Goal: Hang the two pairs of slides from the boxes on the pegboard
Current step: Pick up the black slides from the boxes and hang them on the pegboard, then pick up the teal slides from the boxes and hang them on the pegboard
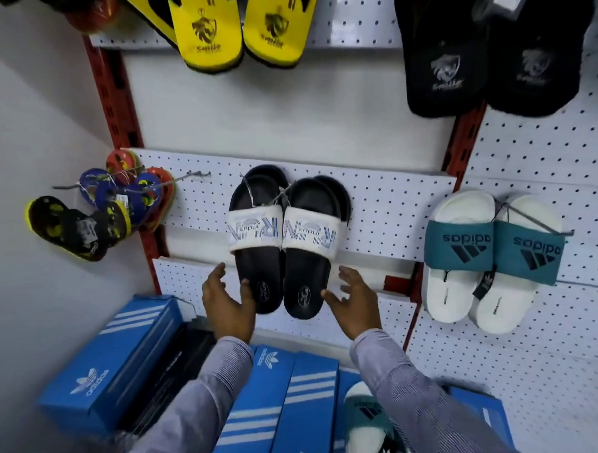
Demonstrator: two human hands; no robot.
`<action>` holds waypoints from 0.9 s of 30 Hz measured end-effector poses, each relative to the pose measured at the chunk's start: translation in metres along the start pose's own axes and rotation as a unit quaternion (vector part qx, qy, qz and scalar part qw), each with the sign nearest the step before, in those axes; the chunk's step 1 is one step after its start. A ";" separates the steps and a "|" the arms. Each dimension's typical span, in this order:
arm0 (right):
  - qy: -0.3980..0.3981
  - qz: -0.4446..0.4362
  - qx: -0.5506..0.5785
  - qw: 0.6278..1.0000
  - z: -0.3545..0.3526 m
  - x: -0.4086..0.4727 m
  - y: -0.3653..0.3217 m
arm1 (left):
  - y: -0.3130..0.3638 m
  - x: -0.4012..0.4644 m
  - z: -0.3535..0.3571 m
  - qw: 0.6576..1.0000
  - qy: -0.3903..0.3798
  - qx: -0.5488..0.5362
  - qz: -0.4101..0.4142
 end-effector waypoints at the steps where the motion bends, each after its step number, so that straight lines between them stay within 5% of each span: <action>1: 0.008 -0.006 0.001 1.000 -0.006 -0.013 0.009 | -0.002 -0.019 -0.001 0.999 0.013 0.015 0.037; 6: 0.059 0.050 -0.009 0.997 -0.061 -0.088 0.090 | -0.041 -0.115 0.031 0.996 -0.062 0.020 0.058; 9: 0.075 0.148 -0.086 0.982 -0.096 -0.132 0.154 | -0.101 -0.171 0.076 0.979 -0.189 0.052 -0.048; 15: 0.018 0.346 -0.148 0.926 -0.117 -0.199 0.275 | -0.208 -0.282 0.139 0.837 -0.406 0.164 -0.330; 21: -0.091 0.459 -0.224 0.855 -0.104 -0.222 0.341 | -0.241 -0.320 0.164 0.775 -0.433 0.296 -0.352; 27: -0.135 0.476 -0.227 0.839 -0.097 -0.218 0.368 | -0.266 -0.317 0.167 0.780 -0.383 0.344 -0.354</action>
Point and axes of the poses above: each hand's wrist, its own x-axis towards the middle knuckle, its own z-axis out of the palm, y = z × x, the point moved 8 cm from there along x, towards the middle knuckle, and after that the axes turned 5 degrees about -z, right-handed, at the moved point
